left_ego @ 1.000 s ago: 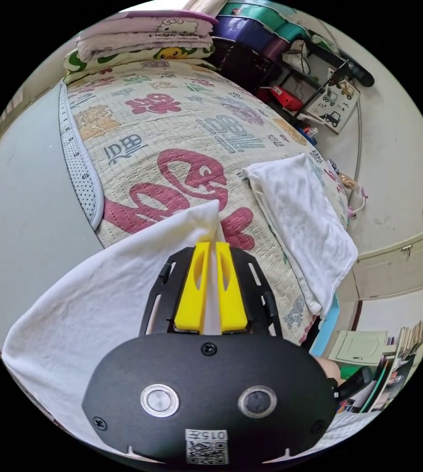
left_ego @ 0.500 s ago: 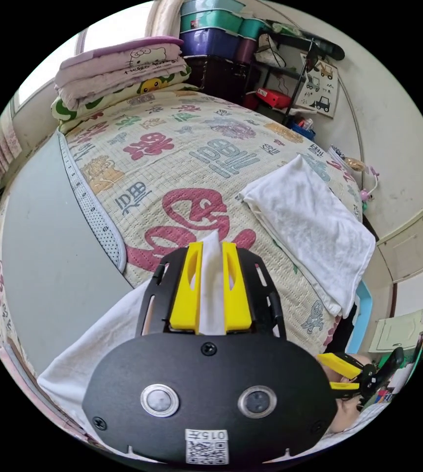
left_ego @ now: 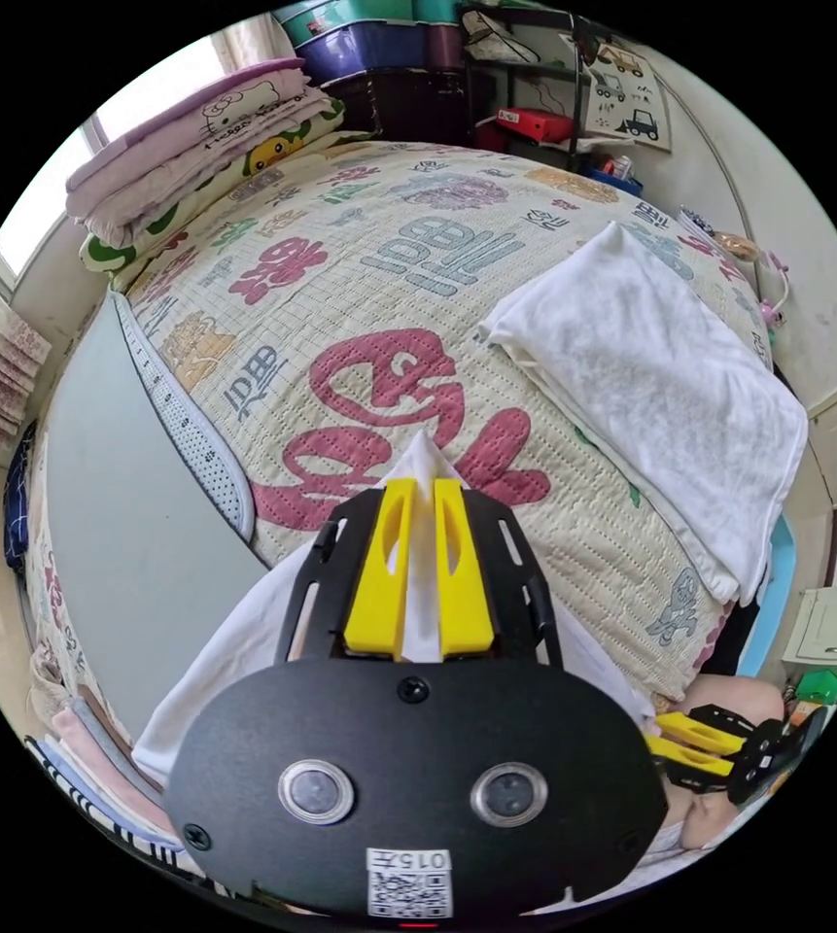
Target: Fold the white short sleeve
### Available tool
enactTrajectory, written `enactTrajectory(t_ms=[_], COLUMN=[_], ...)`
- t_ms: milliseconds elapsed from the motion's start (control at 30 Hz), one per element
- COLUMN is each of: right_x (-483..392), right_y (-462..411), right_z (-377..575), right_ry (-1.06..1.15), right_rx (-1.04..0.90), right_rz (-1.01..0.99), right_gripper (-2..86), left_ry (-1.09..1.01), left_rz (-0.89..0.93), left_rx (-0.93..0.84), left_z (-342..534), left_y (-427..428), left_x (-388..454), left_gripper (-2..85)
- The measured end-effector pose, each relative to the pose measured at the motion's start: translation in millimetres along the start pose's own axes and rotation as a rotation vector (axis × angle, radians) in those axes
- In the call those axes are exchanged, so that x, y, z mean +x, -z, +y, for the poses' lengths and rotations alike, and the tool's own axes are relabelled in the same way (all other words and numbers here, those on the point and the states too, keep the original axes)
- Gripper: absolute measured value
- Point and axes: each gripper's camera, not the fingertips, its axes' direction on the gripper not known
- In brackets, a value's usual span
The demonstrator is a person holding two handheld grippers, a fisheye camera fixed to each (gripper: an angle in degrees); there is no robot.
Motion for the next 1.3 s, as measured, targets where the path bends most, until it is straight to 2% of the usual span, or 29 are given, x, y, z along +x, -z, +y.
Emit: enactTrajectory(t_ms=[100,200,300,433,600,767,900,967,1067,1167,1300], right_x=[9.1,20.5,36.1,50.4,45.3,-18.0,-91.9,-133.4,-174.6,-207.1,-223.4], right_y=[-8.0,-2.3,4.6,20.4,51.8,55.6,28.4,-6.3,-73.1,-144.9,-189.7], right_z=[4.7,14.6,25.6,43.5,72.8,94.0,108.7,117.7,125.6,138.9,158.0], right_ry=[-0.031,-0.088,-0.146,-0.204,-0.197,0.015,0.270,0.402,0.510,0.596,0.675], right_rx=[0.024,0.133,0.237,0.403,0.618,0.666,0.607,0.512,0.307,0.086,-0.021], right_rz=[0.003,0.070,0.046,0.079,0.112,0.018,-0.078,-0.179,-0.318,-0.366,-0.381], right_gripper=[2.8,1.6,0.9,0.7,0.6,0.7,0.7,0.9,1.2,1.8,2.8], left_ry=[-0.001,0.034,0.090,0.177,0.223,0.234,0.323,0.381,0.480,0.608,0.720], left_rz=[-0.001,0.015,0.050,0.262,0.402,0.412,0.421,0.394,0.322,0.282,0.298], left_rx=[0.006,0.061,0.129,0.310,0.497,0.628,0.645,0.612,0.472,0.413,0.429], left_z=[5.5,13.0,23.6,48.3,95.7,182.2,261.0,317.3,381.8,449.7,522.8], left_y=[8.0,28.9,55.1,104.8,158.3,196.5,195.3,177.5,137.5,103.9,76.3], left_x=[0.8,-6.4,-23.1,-52.9,-88.1,-158.7,-238.9,-293.3,-349.5,-388.8,-416.5], left_gripper=[1.6,0.9,0.6,0.5,0.5,0.4,0.4,0.2,0.4,1.3,3.3])
